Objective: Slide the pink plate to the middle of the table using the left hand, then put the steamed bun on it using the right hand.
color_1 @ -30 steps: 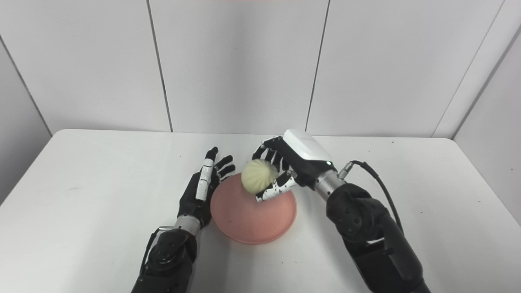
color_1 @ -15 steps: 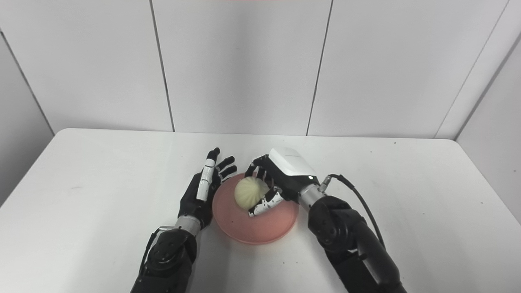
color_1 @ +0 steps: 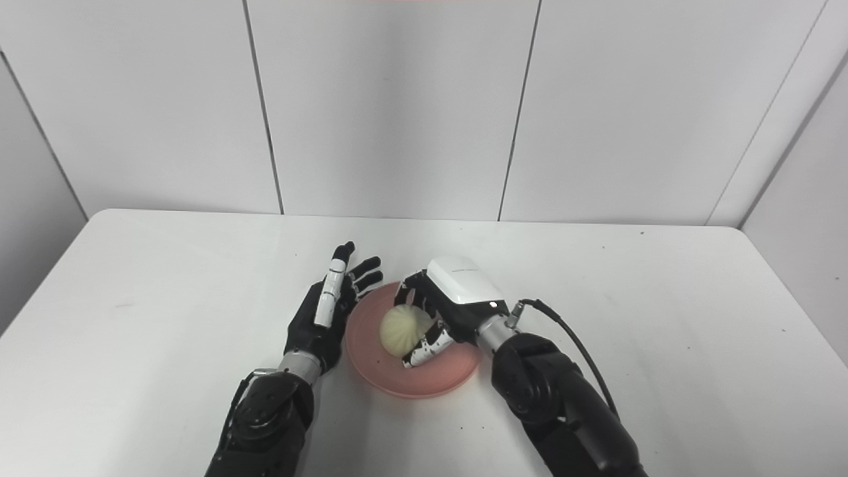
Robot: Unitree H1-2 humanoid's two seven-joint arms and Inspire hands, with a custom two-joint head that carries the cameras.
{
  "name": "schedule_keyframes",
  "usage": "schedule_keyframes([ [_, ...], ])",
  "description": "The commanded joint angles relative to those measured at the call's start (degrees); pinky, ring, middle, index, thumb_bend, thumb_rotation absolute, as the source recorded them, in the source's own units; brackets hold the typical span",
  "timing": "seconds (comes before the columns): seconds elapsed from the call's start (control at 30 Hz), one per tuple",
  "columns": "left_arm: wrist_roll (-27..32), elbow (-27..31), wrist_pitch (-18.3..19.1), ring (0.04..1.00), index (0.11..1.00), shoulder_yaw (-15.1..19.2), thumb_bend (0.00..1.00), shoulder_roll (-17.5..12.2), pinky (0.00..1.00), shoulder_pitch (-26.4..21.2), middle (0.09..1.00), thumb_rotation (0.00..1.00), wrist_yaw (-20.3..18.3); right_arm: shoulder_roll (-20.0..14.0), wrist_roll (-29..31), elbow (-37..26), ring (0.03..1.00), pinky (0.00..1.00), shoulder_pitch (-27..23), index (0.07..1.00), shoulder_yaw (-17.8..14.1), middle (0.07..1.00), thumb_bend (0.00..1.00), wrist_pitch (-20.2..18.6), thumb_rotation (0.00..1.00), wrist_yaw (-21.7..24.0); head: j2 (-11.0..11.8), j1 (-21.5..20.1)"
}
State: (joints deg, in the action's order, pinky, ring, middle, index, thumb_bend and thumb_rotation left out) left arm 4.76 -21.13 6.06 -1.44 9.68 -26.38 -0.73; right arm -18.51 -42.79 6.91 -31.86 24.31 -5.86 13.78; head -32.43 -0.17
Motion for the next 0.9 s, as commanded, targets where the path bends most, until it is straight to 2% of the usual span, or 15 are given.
schedule_keyframes([
  [0.0, 0.17, -0.05, 0.97, 0.853, 0.979, 0.07, 0.66, -0.46, 0.81, 0.17, 0.856, 0.93, -0.43, -0.46, -0.32, -1.46, 0.542, 0.46, -0.67, 0.621, -0.50, 0.609, 0.84, 1.47, 0.30, -0.67, 0.01, -0.05],
  [0.13, 0.29, 0.13, 1.04, 0.852, 0.977, 0.08, 0.66, -0.52, 0.81, 0.28, 0.852, 0.93, -0.51, -0.68, 0.75, -2.64, 0.639, 0.57, 0.08, 0.699, -1.44, 0.689, 0.97, 1.83, 0.40, -0.53, 0.02, -0.10],
  [0.23, 0.02, 0.44, 1.11, 0.856, 0.978, -0.02, 0.66, -0.59, 0.81, 0.42, 0.856, 0.93, -0.34, -1.02, 1.94, -3.98, 0.660, 0.59, 0.93, 0.727, -2.38, 0.716, 1.00, 1.74, 0.44, -0.05, -0.04, -0.03],
  [0.3, -0.83, 0.90, 0.76, 0.872, 0.984, -0.41, 0.66, -0.73, 0.82, 0.62, 0.865, 0.94, 0.09, -1.20, 3.36, -5.44, 0.704, 0.62, 1.85, 0.774, -3.48, 0.763, 1.00, 1.56, 0.51, 0.13, -0.22, -0.01],
  [0.43, -1.89, 1.19, -1.47, 0.885, 0.993, -0.98, 0.68, -1.20, 0.87, 0.82, 0.875, 0.93, 0.25, -0.68, 7.34, -9.22, 0.781, 0.68, 4.57, 0.850, -6.95, 0.825, 1.00, 2.50, 0.52, -1.09, -0.16, -0.32],
  [0.47, -1.83, 0.80, -2.09, 0.886, 0.994, -0.92, 0.68, -1.35, 0.87, 0.77, 0.875, 0.93, 0.02, -0.39, 8.20, -9.85, 0.786, 0.68, 5.41, 0.858, -8.01, 0.831, 1.00, 3.35, 0.53, -2.38, -0.04, -0.56],
  [0.5, -1.80, 0.50, -2.54, 0.885, 0.988, -0.89, 0.69, -1.45, 0.87, 0.73, 0.873, 0.93, -0.12, -0.19, 8.75, -10.21, 0.792, 0.68, 5.97, 0.884, -8.72, 0.842, 1.00, 3.97, 0.60, -3.31, -0.04, -0.56],
  [0.67, -1.39, 0.10, -3.18, 0.889, 0.990, -0.78, 0.69, -1.78, 0.86, 0.76, 0.883, 0.93, -0.63, 1.00, 7.86, -10.80, 0.812, 0.67, 7.84, 0.924, -11.32, 0.875, 1.00, 6.48, 0.73, -9.89, -0.07, -1.12],
  [0.73, -1.17, 0.23, -3.32, 0.897, 0.997, -0.55, 0.69, -1.69, 0.88, 0.85, 0.892, 0.93, -0.55, 1.58, 7.72, -10.68, 0.827, 0.68, 8.28, 0.935, -12.21, 0.892, 0.99, 7.22, 0.82, -12.34, -0.09, -1.24],
  [0.8, -1.24, 0.20, -4.04, 0.898, 0.996, -0.32, 0.68, -1.54, 0.88, 1.00, 0.892, 0.93, -0.26, 2.67, 8.52, -9.93, 0.816, 0.67, 8.74, 0.921, -13.59, 0.881, 1.00, 8.83, 0.83, -15.40, -0.11, -1.34],
  [0.87, -1.78, 0.03, -5.81, 0.902, 0.996, -0.18, 0.68, -1.38, 0.89, 1.27, 0.892, 0.94, 0.42, 4.95, 11.04, -8.57, 0.795, 0.67, 9.42, 0.892, -16.00, 0.847, 0.91, 10.81, 0.85, -19.43, -0.16, -1.40],
])
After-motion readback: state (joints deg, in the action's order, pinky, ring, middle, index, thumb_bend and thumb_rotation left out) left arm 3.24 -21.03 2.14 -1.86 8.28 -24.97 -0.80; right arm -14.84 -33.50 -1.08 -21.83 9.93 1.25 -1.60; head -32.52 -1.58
